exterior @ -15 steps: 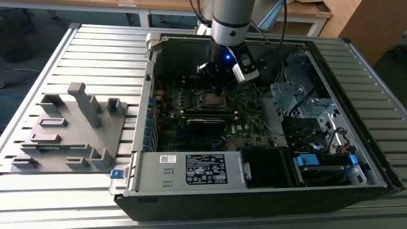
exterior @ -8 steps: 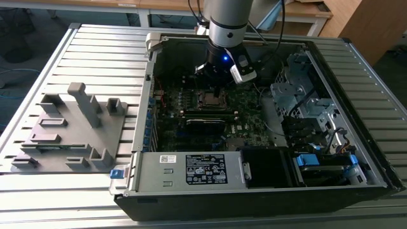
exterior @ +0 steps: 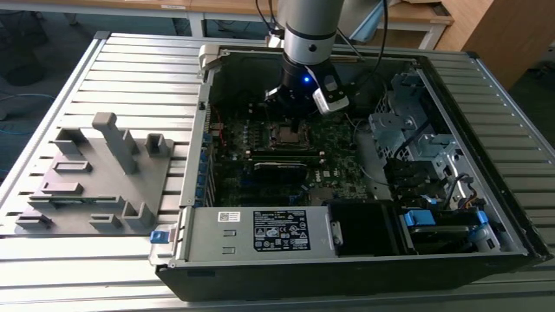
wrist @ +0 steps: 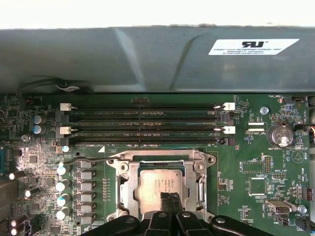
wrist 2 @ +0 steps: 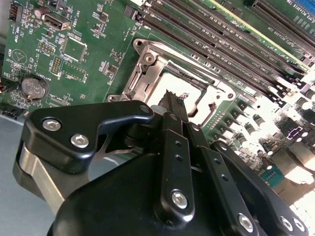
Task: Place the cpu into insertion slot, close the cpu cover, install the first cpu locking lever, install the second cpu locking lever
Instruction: 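Close the cpu cover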
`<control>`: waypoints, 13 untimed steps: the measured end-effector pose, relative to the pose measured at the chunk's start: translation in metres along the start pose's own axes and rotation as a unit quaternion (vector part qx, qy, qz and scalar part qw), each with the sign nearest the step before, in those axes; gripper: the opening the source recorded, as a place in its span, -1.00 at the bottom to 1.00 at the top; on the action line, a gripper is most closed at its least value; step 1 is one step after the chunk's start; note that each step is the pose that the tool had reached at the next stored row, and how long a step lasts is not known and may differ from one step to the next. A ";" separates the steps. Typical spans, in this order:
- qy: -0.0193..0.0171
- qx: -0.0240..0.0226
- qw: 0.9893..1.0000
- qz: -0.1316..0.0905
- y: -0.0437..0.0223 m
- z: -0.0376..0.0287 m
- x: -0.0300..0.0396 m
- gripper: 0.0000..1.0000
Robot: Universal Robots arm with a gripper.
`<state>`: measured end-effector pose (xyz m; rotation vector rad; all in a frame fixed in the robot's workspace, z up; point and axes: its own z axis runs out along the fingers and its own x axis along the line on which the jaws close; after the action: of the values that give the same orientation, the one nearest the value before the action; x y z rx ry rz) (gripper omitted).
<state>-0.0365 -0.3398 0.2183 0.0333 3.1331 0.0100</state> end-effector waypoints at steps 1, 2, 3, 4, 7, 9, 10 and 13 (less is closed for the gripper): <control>0.000 0.000 1.000 0.000 0.0000 0.0000 0.0000 -0.80; 0.000 0.000 1.000 0.000 0.0000 0.0000 0.0000 -0.80; 0.000 0.000 1.000 0.000 0.0000 0.0001 0.0002 -0.80; 0.000 0.000 1.000 0.000 0.0000 0.0003 0.0005 -0.80; 0.000 0.000 1.000 0.000 -0.0001 0.0007 0.0019 -0.80; 0.000 0.000 1.000 0.000 -0.0001 0.0010 0.0032 -0.80; 0.000 0.000 1.000 0.000 -0.0001 0.0012 0.0040 -0.80; 0.000 0.000 1.000 0.000 -0.0002 0.0017 0.0069 -0.80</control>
<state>-0.0433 -0.3398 0.2165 0.0333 3.1329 0.0101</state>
